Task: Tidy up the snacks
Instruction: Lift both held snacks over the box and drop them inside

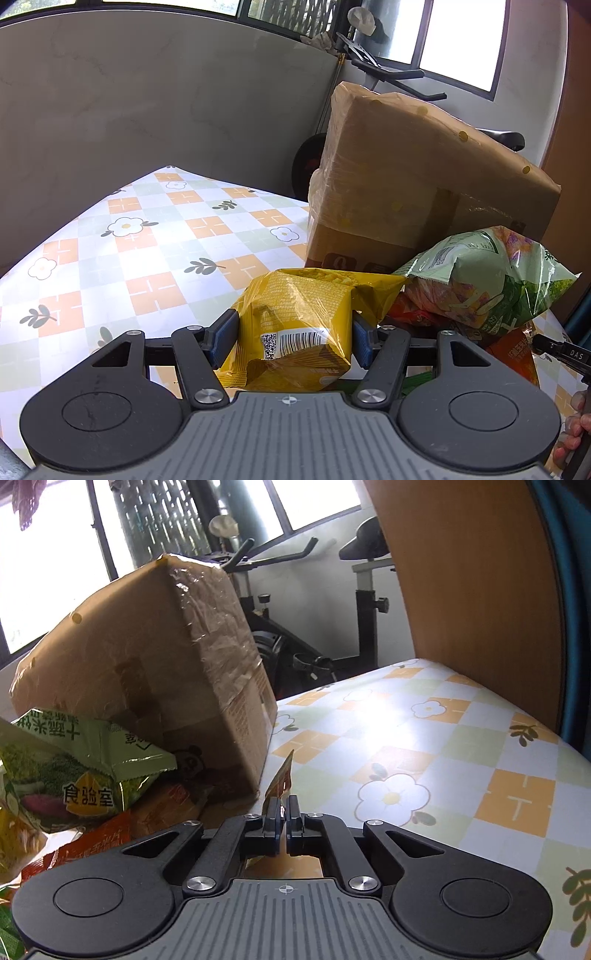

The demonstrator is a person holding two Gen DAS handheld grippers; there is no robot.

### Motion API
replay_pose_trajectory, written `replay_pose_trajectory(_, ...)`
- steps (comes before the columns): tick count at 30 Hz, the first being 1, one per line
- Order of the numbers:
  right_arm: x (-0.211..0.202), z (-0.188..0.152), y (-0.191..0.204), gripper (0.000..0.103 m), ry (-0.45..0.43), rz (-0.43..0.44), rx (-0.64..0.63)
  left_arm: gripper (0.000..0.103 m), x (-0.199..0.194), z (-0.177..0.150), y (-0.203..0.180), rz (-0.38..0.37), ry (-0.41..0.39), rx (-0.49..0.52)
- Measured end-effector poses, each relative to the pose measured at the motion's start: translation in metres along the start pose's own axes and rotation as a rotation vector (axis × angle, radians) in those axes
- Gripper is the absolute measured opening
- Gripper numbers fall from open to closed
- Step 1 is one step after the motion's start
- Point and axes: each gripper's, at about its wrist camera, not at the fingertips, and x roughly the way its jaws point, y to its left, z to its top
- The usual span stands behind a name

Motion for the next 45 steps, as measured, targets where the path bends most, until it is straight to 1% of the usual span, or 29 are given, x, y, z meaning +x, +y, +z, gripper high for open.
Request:
replay_pose_trajectory(3,-0.004,0.001,0.0,0.002,-0.019,-0.021,0.003,0.065,-0.003,0.002,-0.001,0.003,-0.01,0.008)
replay_pose_trajectory(5,-0.01,0.002,0.0,0.002,-0.029,-0.03,0.004,0.065,-0.008,0.005,-0.003,0.008,-0.029,0.023)
replay_pose_trajectory(6,-0.014,0.005,0.0,0.002,-0.035,-0.028,0.008,0.065,-0.012,0.009,-0.004,0.017,-0.052,0.04)
replay_pose_trajectory(9,-0.028,0.018,0.002,0.002,-0.07,-0.016,0.004,0.065,-0.022,0.02,-0.004,0.019,-0.105,0.053)
replay_pose_trajectory(13,-0.054,0.044,0.005,0.002,-0.141,-0.003,-0.008,0.065,-0.035,0.04,-0.002,0.001,-0.146,0.037)
replay_pose_trajectory(16,-0.075,0.07,0.011,0.002,-0.206,0.027,-0.022,0.065,-0.048,0.059,-0.004,-0.063,-0.185,0.031)
replay_pose_trajectory(20,-0.095,0.112,0.023,0.002,-0.293,0.088,-0.05,0.064,-0.067,0.088,-0.022,-0.102,-0.278,0.108)
replay_pose_trajectory(22,-0.098,0.132,0.032,0.002,-0.32,0.118,-0.065,0.064,-0.071,0.102,-0.031,-0.131,-0.303,0.127)
replay_pose_trajectory(23,-0.097,0.14,0.036,0.002,-0.323,0.135,-0.073,0.064,-0.07,0.111,-0.038,-0.15,-0.303,0.134)
replay_pose_trajectory(27,-0.079,0.172,0.065,0.002,-0.307,0.199,-0.131,0.064,-0.058,0.14,-0.064,-0.176,-0.318,0.162)
replay_pose_trajectory(29,-0.063,0.184,0.084,0.002,-0.29,0.204,-0.169,0.064,-0.045,0.155,-0.08,-0.181,-0.306,0.174)
replay_pose_trajectory(31,-0.046,0.191,0.098,0.002,-0.263,0.197,-0.189,0.064,-0.027,0.169,-0.092,-0.188,-0.28,0.165)
replay_pose_trajectory(32,-0.038,0.193,0.104,0.002,-0.25,0.193,-0.191,0.064,-0.018,0.174,-0.098,-0.184,-0.275,0.163)
replay_pose_trajectory(33,-0.028,0.196,0.107,0.002,-0.231,0.189,-0.187,0.064,-0.007,0.18,-0.104,-0.168,-0.28,0.182)
replay_pose_trajectory(34,-0.016,0.196,0.112,0.002,-0.21,0.178,-0.176,0.063,0.0,0.183,-0.109,-0.157,-0.287,0.206)
replay_pose_trajectory(35,-0.005,0.195,0.115,0.002,-0.188,0.167,-0.161,0.057,0.011,0.187,-0.113,-0.136,-0.276,0.227)
replay_pose_trajectory(37,0.014,0.193,0.12,0.002,-0.14,0.155,-0.144,0.057,0.03,0.193,-0.118,-0.129,-0.239,0.228)
replay_pose_trajectory(40,0.032,0.184,0.128,0.002,-0.09,0.126,-0.164,0.057,0.051,0.198,-0.118,-0.073,-0.224,0.251)
replay_pose_trajectory(41,0.035,0.182,0.131,0.002,-0.083,0.121,-0.176,0.057,0.047,0.196,-0.113,-0.072,-0.216,0.245)
replay_pose_trajectory(45,0.042,0.175,0.139,0.002,-0.063,0.115,-0.196,0.057,0.063,0.206,-0.11,-0.048,-0.177,0.245)
